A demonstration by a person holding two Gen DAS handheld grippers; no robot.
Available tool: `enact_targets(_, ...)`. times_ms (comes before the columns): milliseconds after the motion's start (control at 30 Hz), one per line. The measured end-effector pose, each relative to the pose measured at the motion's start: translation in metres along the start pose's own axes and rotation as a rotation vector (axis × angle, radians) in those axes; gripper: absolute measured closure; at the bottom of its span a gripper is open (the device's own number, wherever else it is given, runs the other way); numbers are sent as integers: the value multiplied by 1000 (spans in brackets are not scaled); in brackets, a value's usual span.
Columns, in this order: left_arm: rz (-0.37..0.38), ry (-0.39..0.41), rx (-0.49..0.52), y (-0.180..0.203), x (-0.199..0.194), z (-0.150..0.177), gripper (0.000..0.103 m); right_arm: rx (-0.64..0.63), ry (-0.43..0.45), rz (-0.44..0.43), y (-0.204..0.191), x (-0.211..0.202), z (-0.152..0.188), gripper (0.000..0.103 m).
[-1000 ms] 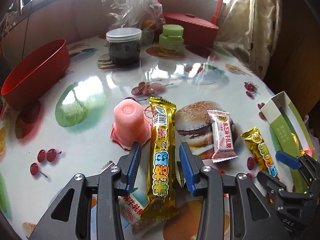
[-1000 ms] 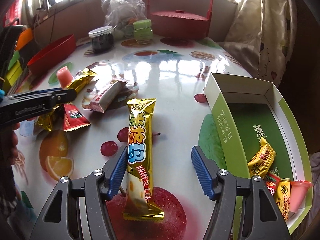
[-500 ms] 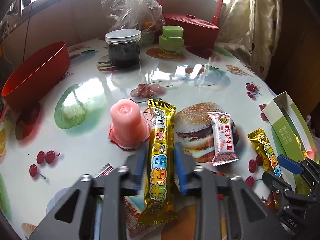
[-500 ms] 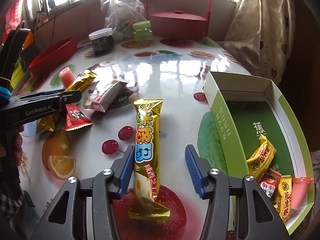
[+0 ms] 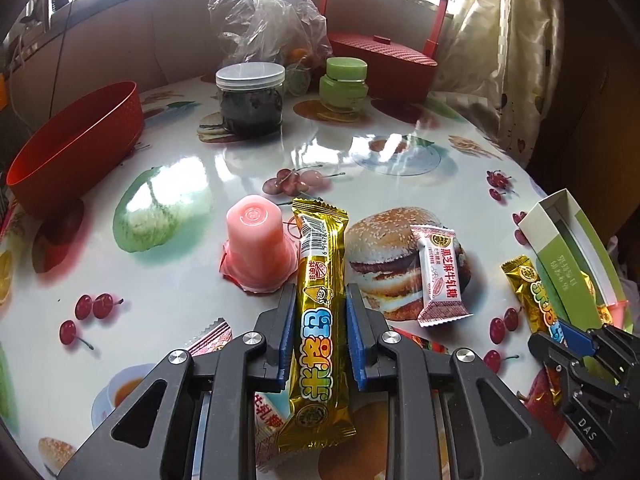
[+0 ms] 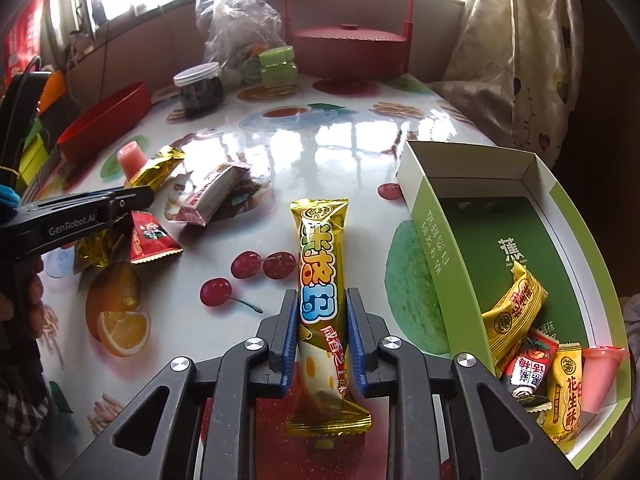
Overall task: Organize snacks
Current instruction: 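Close the left gripper on one gold bar while the right gripper grasps another, then lift and carry both gold bars over the green box with both grippers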
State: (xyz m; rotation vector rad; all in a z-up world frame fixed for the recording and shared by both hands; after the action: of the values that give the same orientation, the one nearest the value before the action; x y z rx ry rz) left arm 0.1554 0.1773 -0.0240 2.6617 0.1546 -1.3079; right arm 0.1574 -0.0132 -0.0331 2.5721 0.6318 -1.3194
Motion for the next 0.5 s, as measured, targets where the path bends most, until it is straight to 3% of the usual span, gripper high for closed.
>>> enact_targets(500, 6, 53, -2, 3, -31, -3, 79, 2, 47, -27, -4, -18, -3, 82)
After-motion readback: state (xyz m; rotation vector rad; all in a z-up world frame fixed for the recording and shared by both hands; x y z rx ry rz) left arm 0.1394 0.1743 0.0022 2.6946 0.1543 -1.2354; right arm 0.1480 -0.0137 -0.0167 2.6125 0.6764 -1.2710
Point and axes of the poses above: each gripper's, at about its wrist camera, not at the fingertips, and x roughly the way its jaws point, y to its right, z to its underside, the point moved 4 cm from there along x, roughly the way its jaws point, and after that the axes turned 1 degree about x, right-handed, at the moved point
